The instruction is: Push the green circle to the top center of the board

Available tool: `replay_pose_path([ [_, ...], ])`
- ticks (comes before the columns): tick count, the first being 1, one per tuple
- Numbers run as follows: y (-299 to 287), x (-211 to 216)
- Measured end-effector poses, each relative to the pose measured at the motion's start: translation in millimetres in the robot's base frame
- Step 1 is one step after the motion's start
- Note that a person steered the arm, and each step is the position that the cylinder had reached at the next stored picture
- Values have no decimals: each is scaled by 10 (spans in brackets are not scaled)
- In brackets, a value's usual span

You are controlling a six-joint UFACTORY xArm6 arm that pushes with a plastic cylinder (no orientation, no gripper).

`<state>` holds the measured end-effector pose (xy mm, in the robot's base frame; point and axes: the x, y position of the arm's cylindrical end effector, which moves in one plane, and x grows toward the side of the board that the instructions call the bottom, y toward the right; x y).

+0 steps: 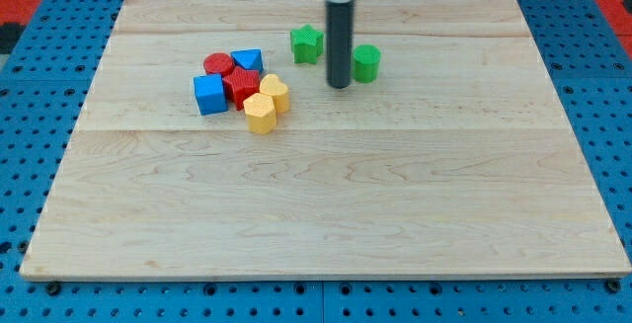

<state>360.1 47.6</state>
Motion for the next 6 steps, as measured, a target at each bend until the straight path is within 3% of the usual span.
replay_pose_path([
  [2,691,-492],
  [6,887,-946],
])
